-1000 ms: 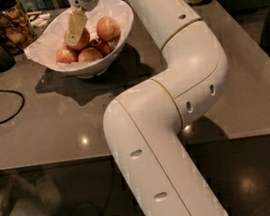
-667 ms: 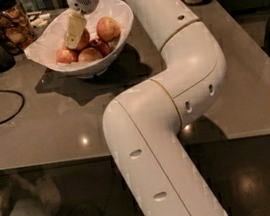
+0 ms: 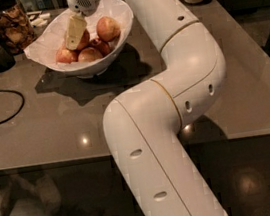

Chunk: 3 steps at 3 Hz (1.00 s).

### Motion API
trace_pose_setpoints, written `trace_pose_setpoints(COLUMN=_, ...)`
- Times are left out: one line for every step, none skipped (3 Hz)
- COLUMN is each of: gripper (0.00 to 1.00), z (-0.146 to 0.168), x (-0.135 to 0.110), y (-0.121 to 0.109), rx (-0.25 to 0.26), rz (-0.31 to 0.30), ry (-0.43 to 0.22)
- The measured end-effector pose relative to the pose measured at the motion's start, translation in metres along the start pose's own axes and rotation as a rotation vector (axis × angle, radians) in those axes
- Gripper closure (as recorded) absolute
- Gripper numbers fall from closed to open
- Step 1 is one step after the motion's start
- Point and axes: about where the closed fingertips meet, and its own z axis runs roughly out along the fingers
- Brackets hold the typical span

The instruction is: Pick apple from white bowl

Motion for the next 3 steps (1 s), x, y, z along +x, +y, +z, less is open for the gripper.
trace_pose_setpoints(gripper=0.54, z=-0.0010, x=-0.0008, y=-0.0050, rx=0.018, rz=-0.009, ry=-0.013)
trace_pose_setpoints(gripper=0.76, z=-0.0010, x=-0.0009, y=-0.0054, rx=0.019, rz=-0.009, ry=-0.014)
trace_pose_setpoints(gripper=0.98, z=-0.0010, x=-0.0009, y=-0.0054, rx=0.019, rz=-0.009, ry=-0.014)
